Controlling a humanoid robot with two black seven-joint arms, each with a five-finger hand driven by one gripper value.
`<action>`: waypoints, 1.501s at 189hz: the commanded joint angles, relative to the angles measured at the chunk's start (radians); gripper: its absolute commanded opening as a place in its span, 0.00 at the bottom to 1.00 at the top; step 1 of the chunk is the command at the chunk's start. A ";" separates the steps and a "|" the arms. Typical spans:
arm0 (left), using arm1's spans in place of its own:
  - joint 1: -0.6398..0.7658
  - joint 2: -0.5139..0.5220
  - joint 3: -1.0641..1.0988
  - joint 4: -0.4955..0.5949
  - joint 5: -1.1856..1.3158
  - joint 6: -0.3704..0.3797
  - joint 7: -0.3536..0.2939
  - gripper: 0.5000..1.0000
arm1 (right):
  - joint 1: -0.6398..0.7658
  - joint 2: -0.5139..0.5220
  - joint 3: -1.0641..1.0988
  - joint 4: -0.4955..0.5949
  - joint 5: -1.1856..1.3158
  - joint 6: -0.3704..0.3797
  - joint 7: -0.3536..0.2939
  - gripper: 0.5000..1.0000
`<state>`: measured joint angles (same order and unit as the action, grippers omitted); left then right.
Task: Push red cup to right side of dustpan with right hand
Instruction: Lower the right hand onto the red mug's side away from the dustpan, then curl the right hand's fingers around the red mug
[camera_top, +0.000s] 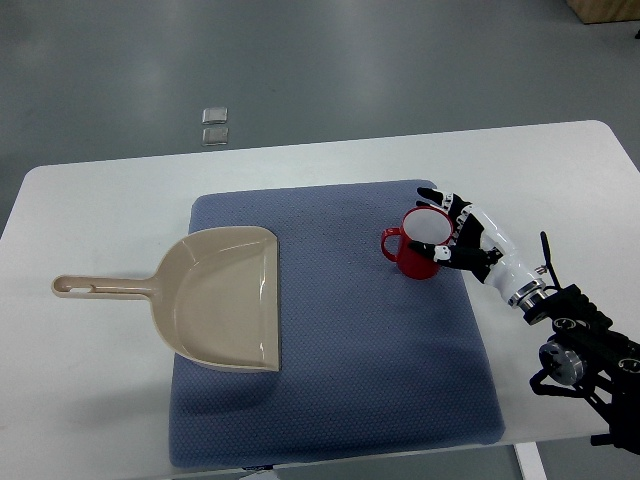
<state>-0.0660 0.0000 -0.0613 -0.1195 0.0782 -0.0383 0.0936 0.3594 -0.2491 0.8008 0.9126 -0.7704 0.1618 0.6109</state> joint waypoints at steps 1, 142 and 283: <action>0.000 0.000 0.000 0.000 0.000 0.000 0.000 1.00 | 0.001 0.008 -0.002 0.000 -0.007 -0.002 0.000 0.85; 0.000 0.000 0.000 0.000 0.000 0.000 0.000 1.00 | 0.009 0.074 -0.012 -0.004 -0.032 -0.027 0.000 0.85; 0.000 0.000 0.000 0.000 0.000 0.000 0.000 1.00 | 0.032 0.087 -0.023 -0.041 -0.030 -0.050 0.000 0.85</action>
<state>-0.0662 0.0000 -0.0614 -0.1197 0.0782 -0.0383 0.0936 0.3898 -0.1599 0.7747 0.8745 -0.8031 0.1099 0.6109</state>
